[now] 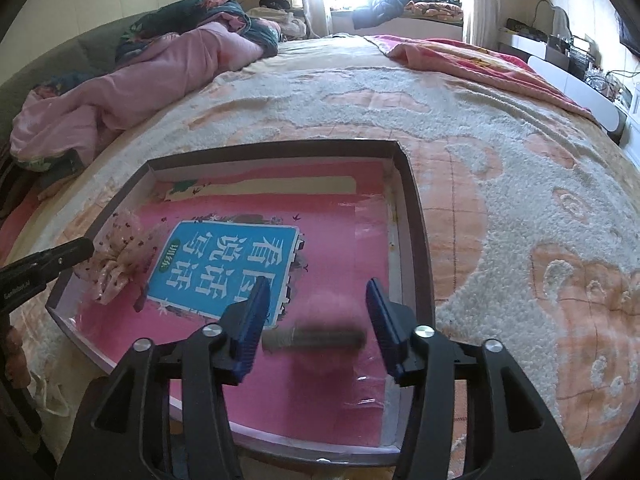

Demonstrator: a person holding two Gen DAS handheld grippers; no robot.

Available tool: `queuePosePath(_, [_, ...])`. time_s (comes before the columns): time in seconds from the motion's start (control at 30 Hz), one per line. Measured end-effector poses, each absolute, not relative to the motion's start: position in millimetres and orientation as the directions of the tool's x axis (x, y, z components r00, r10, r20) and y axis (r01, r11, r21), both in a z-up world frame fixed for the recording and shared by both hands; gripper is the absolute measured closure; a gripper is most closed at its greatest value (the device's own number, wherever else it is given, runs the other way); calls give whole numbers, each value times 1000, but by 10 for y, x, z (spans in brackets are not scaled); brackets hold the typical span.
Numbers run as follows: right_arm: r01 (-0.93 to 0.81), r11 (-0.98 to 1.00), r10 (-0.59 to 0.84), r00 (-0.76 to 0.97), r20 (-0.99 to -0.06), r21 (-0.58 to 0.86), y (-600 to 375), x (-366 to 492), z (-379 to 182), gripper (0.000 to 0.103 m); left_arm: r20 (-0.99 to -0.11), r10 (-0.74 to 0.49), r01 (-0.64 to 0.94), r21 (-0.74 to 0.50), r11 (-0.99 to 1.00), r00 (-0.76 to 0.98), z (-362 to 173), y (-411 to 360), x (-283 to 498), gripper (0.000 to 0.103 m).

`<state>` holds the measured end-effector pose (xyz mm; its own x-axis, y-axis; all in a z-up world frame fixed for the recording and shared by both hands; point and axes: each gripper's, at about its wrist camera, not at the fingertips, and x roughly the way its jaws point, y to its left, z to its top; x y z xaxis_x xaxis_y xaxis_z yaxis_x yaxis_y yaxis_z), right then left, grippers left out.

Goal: Organize jewelry
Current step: 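Carry the bow into the tray and open left gripper while right releases pink clip there, then withdraw both grippers from the tray, moving the left toward the brown hair claw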

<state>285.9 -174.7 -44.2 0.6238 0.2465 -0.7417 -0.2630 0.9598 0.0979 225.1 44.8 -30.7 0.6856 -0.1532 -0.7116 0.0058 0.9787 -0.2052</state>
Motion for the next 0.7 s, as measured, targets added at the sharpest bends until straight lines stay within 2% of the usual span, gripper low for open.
queuePosePath(0.17, [-270,958,256,656,-710,97,-1775,2759,-330,42,-690,-141,6,-195,981,710,-200,437,2179,86])
queuePosePath(0.3, [-268,959,259,693,-672,94,-1812,2626,-198,39,-665,-130,6,-186,983,736,-93,412,2087,71])
queuePosePath(0.4, [-272,959,259,716,-649,83,-1815,2529,-107,35,-644,-123,7,-179,984,755,-15,393,2008,63])
queuePosePath(0.7, [-271,960,256,769,-586,64,-1860,2154,64,22,-594,-126,20,-182,983,795,112,329,1702,32])
